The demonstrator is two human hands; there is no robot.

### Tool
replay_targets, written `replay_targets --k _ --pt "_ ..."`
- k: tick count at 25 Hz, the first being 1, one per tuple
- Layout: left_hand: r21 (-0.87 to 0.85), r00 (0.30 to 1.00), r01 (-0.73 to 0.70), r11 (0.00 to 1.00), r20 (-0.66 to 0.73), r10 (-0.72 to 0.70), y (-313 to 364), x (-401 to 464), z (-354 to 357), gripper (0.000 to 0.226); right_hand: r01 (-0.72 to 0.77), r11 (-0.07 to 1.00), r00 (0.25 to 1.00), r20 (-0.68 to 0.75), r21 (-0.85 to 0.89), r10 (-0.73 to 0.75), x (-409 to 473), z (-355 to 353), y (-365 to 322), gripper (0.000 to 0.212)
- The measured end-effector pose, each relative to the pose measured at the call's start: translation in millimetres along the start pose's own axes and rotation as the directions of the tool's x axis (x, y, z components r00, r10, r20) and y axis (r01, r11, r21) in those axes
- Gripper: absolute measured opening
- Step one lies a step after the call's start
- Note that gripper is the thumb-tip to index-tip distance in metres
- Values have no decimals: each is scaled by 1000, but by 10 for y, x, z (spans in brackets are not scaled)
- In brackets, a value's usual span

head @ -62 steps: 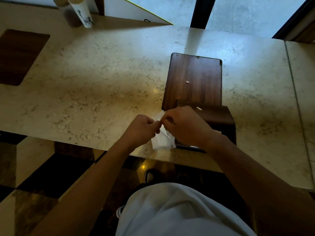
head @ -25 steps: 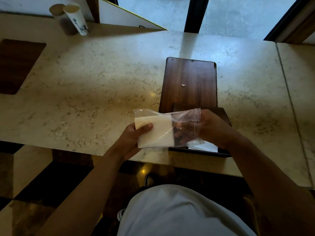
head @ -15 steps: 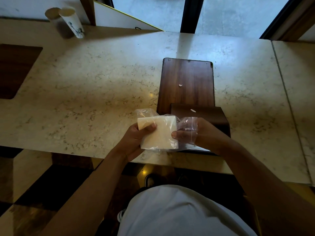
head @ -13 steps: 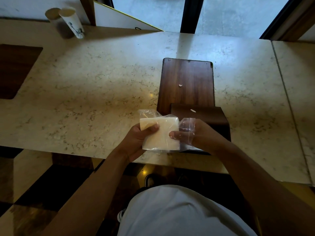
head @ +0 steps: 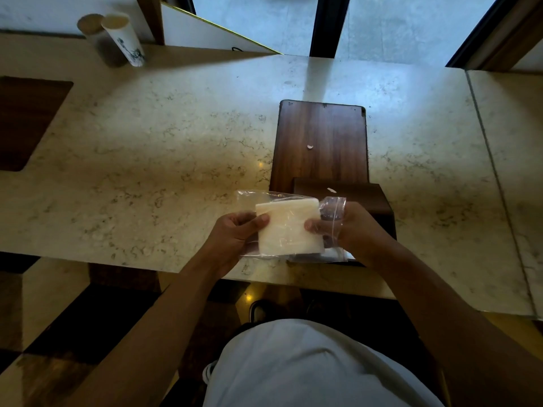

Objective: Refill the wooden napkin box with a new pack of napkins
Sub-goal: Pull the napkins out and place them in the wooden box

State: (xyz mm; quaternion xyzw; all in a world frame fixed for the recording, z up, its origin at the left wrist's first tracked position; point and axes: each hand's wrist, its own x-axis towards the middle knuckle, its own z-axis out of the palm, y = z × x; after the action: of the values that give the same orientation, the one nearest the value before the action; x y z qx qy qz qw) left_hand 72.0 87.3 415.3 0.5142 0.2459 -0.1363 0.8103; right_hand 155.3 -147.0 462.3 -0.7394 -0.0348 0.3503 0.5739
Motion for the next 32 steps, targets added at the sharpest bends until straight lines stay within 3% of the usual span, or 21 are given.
replay_targets --k 7,16,24,28,30,32 --pt "-16 994 -36 999 -100 34 -72 66 -118 25 -34 995 999 -10 89 35 78 -229 164 19" --pt "-238 933 -14 971 -353 -73 -285 163 -527 8 44 982 975 -223 185 -2 222 -543 333 31" --pt "-566 808 -110 817 -530 -258 -479 294 -445 15 37 963 961 -275 266 39 248 -495 463 16" --pt "-677 763 -170 716 -550 -339 -620 356 -255 23 2 969 968 -243 248 60 236 -449 557 25" --pt "-688 751 -155 709 -549 -368 -688 376 -148 25 -12 967 967 -243 253 75 236 -436 598 27" --pt "-659 670 -128 741 -609 -425 -766 376 -51 30 -19 965 966 -243 261 85 234 -428 616 21"
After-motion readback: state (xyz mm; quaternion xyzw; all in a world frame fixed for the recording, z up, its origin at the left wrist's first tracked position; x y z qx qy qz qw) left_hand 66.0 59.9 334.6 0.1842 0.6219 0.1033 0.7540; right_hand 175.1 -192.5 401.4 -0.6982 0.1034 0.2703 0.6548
